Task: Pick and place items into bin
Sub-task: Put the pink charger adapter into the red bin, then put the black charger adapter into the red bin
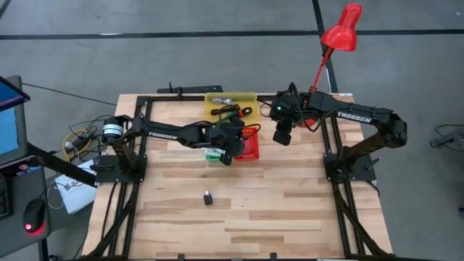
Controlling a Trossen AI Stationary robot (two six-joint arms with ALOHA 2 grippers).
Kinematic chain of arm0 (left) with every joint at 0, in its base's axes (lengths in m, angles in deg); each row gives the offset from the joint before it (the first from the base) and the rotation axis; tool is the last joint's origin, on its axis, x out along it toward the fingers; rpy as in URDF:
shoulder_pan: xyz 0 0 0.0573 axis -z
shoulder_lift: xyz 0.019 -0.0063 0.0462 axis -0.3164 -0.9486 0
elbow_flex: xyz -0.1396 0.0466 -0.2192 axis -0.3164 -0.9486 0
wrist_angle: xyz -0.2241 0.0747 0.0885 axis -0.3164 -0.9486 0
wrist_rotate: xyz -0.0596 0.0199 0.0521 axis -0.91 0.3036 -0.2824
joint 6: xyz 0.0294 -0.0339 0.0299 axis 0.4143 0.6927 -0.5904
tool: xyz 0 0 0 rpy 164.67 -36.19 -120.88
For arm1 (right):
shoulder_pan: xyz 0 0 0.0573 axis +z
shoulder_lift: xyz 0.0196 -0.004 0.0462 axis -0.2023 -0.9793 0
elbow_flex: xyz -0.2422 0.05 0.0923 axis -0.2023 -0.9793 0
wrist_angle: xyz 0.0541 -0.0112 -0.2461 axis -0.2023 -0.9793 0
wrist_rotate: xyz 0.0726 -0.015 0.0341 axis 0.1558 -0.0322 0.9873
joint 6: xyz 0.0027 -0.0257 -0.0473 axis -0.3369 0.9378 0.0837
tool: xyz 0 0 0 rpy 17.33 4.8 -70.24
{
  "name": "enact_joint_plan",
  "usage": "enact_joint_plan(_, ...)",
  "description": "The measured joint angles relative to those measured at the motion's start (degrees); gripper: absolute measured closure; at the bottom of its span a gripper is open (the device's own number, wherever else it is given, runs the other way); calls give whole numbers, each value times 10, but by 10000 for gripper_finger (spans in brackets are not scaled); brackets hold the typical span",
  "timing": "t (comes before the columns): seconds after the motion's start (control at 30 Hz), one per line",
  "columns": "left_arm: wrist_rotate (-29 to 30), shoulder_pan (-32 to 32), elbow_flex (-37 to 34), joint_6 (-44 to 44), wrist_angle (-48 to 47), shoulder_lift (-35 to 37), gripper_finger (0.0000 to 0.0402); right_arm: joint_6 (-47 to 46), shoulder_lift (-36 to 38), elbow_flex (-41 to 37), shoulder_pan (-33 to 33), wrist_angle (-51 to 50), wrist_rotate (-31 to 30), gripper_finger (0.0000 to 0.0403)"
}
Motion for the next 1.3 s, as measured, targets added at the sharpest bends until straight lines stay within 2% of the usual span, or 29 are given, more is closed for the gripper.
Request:
enact_joint_plan(0.2, 15, 0, 0, -6, 8, 0, 221, 0, 0, 0, 0, 0, 0, 298)
enact_joint_plan(0.43, 29, 2, 0, -6, 9, 0, 216, -1, 0, 0, 0, 7, 1, 298)
enact_joint_plan(0.5, 64, 9, 0, -6, -2, 0, 216, -1, 0, 0, 0, 9, 2, 298)
enact_joint_plan(0.63, 180, 36, 0, 0, -49, 7, 220, -2, 0, 0, 0, 9, 2, 298)
enact_joint_plan(0.73, 227, 61, 0, 44, -136, 7, 222, -15, 0, 0, 0, 9, 2, 298)
enact_joint_plan(0.8, 216, 81, 0, 87, -200, 7, 223, -16, 0, 0, 0, 9, 3, 298)
enact_joint_plan(0.93, 152, 121, 0, 189, -322, 8, 223, -16, 0, 0, 0, 9, 4, 298)
enact_joint_plan(1.03, 106, 153, 0, 260, -376, 8, 223, -16, 0, 0, 0, 9, 4, 298)
enact_joint_plan(1.1, 96, 175, 0, 293, -391, 8, 223, -16, 0, 0, 0, 9, 4, 298)
enact_joint_plan(1.2, 92, 207, 0, 305, -406, 8, 223, -16, 0, 0, 0, 9, 4, 298)
enact_joint_plan(1.3, 77, 237, 0, 281, -423, 8, 223, -16, 0, 0, 0, 9, 5, 298)
